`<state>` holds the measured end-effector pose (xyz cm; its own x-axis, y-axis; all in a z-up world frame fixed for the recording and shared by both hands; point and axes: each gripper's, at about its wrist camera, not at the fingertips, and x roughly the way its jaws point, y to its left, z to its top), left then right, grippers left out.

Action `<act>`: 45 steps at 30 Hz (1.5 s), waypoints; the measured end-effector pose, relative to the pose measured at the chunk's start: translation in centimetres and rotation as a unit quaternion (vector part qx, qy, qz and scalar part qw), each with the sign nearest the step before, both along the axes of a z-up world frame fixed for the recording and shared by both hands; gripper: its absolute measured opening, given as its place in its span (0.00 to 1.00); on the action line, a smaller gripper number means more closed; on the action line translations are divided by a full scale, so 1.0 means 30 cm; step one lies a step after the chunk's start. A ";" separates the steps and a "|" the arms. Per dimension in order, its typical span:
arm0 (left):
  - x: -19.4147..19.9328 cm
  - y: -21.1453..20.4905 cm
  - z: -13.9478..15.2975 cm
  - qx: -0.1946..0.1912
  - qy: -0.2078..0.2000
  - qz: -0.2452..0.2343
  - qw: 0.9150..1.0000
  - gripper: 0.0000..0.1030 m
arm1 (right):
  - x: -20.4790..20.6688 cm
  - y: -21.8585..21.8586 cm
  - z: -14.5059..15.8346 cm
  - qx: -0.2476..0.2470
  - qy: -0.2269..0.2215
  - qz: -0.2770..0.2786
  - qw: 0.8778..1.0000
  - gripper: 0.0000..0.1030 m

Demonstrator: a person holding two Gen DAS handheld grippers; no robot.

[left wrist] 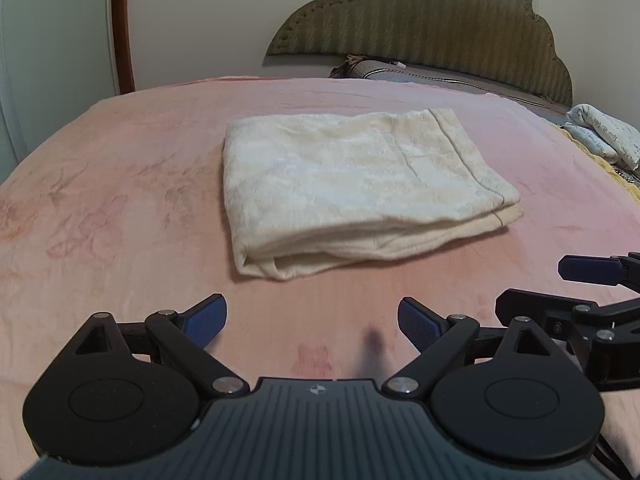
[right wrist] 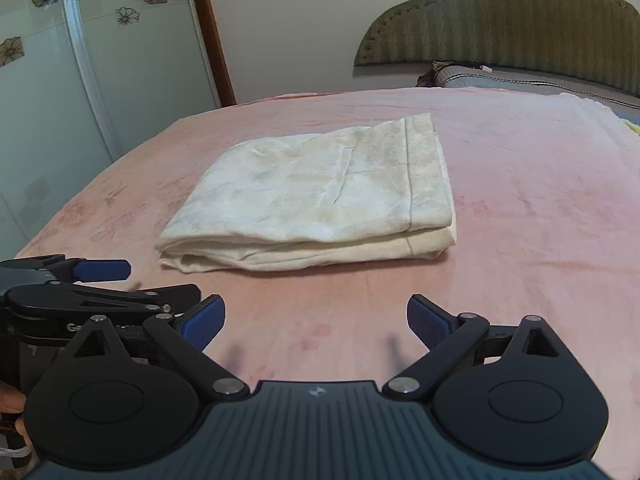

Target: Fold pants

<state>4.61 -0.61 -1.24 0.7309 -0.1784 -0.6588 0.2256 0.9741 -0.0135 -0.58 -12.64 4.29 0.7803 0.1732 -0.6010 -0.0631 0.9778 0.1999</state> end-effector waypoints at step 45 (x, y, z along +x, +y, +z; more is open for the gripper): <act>-0.023 0.038 -0.114 0.010 -0.027 0.054 0.998 1.00 | 0.015 0.060 -0.168 -0.060 0.004 -0.060 0.996 1.00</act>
